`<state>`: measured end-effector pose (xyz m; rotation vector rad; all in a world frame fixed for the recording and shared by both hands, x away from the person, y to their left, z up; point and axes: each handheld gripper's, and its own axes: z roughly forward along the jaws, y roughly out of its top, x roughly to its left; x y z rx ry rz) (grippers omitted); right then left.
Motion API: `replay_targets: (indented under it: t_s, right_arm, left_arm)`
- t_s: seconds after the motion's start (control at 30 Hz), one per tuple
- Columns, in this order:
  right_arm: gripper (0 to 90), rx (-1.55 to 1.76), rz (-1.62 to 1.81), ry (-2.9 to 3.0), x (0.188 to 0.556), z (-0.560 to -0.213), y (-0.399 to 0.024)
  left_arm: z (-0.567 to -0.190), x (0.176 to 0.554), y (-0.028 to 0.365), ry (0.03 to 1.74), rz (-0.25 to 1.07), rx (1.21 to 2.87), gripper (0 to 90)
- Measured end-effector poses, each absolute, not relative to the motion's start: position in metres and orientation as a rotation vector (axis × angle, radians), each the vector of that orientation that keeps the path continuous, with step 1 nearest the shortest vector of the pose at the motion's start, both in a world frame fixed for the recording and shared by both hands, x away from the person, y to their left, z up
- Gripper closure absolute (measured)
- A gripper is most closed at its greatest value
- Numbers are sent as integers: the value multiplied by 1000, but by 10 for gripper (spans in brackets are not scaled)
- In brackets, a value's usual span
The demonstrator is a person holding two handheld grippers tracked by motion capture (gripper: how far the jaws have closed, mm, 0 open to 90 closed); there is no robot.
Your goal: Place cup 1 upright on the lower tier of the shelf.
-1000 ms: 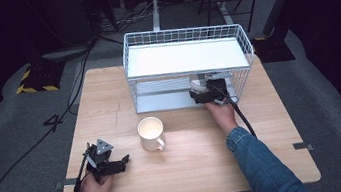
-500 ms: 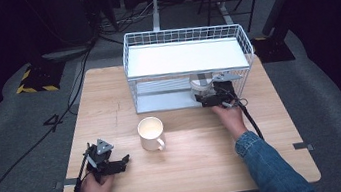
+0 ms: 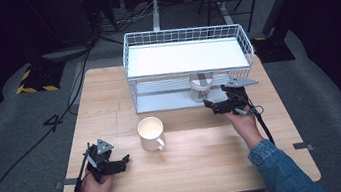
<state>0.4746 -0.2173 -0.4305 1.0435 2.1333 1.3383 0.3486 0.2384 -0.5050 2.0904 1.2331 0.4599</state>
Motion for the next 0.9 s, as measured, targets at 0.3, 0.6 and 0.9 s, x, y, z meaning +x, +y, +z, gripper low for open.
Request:
replay_targets:
  t_s: [0.3,0.6,0.9]
  right_arm:
    - [0,1011,1374,2173,440,-418,-240]
    - [0,910,1356,2179,413,-412,-257]
    - [0,937,1390,2241,387,-418,-281]
  left_arm:
    - [-505,354,241,1234,468,2091,154]
    - [-505,353,240,1239,472,2088,155]
    - [-505,352,240,1240,474,2090,154]
